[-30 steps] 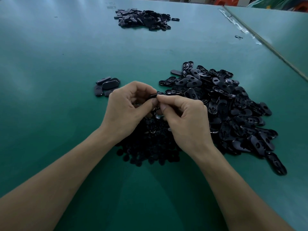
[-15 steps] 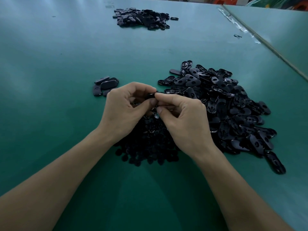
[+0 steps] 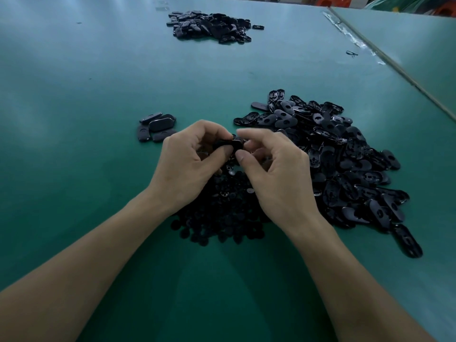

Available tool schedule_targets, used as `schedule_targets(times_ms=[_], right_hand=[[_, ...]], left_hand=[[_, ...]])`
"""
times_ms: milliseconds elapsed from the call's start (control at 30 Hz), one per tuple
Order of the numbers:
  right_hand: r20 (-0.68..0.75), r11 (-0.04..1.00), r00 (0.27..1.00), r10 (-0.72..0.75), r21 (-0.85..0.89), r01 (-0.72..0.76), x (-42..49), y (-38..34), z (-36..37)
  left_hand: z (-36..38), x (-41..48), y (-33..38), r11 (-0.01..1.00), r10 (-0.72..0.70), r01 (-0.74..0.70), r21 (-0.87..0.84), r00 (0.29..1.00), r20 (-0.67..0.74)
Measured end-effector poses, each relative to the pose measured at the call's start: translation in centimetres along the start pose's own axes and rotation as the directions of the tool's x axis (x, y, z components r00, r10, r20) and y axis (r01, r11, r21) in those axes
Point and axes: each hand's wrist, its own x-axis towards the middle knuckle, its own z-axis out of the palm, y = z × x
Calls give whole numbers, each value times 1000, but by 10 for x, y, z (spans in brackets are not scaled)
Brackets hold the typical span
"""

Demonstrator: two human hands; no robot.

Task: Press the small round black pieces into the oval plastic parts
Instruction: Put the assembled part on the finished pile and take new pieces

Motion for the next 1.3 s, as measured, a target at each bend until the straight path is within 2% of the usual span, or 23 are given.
schedule_targets(times_ms=[300, 700, 900, 1100, 1300], right_hand=[[28, 989, 998, 60, 135, -63, 6, 5, -6], [73, 993, 996, 59, 98, -67, 6, 1, -10], [49, 998, 997, 52, 43, -54, 6, -3, -6], [42, 988, 992, 121, 95, -124, 8, -2, -6], [39, 987, 995, 87, 133, -91, 8, -2, -9]], left_hand=[[-3, 1, 2, 997, -6, 9, -81, 999, 41], [-6, 1, -1, 987, -53, 68, -146, 994, 100], [-6, 2, -1, 979, -70, 89, -182, 992, 109], [-6, 3, 0, 978, -83, 101, -181, 991, 108], [-6, 2, 2, 986, -68, 78, -146, 995, 67]])
